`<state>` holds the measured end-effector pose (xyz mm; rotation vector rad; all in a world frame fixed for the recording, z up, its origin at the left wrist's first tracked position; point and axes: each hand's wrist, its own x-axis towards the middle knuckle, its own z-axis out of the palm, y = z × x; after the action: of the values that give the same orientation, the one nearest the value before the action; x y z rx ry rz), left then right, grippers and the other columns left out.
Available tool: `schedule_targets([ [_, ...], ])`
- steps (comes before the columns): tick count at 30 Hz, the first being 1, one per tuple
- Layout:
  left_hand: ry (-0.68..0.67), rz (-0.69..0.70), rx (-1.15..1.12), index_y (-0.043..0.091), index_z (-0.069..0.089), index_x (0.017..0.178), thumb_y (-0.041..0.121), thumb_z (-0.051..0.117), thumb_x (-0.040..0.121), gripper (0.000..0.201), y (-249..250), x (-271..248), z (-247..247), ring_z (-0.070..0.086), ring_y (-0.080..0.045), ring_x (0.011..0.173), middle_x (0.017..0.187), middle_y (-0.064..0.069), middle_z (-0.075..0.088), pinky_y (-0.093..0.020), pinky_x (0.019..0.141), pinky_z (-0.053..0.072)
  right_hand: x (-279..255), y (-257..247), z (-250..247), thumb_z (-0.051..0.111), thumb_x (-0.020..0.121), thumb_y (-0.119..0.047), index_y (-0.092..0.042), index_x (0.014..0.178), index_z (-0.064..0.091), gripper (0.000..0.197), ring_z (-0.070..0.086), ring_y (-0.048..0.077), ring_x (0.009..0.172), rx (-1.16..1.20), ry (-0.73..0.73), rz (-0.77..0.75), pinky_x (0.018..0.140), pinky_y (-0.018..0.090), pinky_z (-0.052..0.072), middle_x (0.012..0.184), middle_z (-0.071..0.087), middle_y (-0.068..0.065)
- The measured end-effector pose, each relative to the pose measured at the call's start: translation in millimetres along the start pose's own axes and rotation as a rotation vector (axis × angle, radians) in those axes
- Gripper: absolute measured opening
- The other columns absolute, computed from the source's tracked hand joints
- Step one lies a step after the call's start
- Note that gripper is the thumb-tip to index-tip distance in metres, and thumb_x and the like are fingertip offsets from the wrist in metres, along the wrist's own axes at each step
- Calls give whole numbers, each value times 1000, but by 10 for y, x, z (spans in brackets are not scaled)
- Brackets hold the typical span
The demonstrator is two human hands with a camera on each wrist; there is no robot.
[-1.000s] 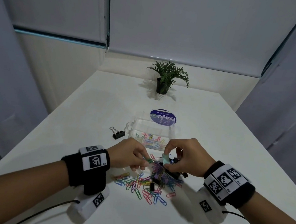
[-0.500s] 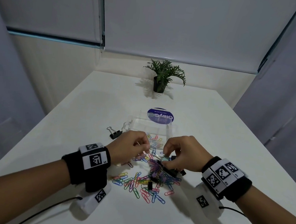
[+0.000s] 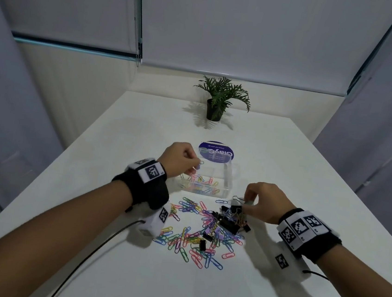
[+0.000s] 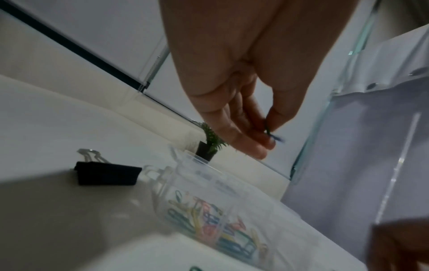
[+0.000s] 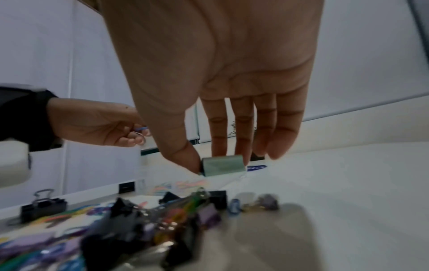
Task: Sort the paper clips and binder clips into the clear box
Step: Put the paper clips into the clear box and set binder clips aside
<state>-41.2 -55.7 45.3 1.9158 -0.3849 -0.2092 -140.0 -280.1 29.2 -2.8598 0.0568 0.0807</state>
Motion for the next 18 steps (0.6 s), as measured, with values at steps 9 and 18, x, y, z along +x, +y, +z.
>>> schedule_targets([
  [9,-75,-42,396,16,64,67,11,64,82,15,-155,262,-2,58,-16,66,65,0,62,-30,80,50,81,255,91,65,79,-38,-21,77,58,18,60,18,84,-36,-38,123,73,29,48,93,69,3],
  [18,-384,66,508,15,69,84,8,66,82,8,-212,-122,-375,56,3,65,78,7,64,-12,66,44,17,-223,57,61,81,-27,-15,91,64,16,55,18,83,-22,63,-164,71,26,40,96,63,3],
])
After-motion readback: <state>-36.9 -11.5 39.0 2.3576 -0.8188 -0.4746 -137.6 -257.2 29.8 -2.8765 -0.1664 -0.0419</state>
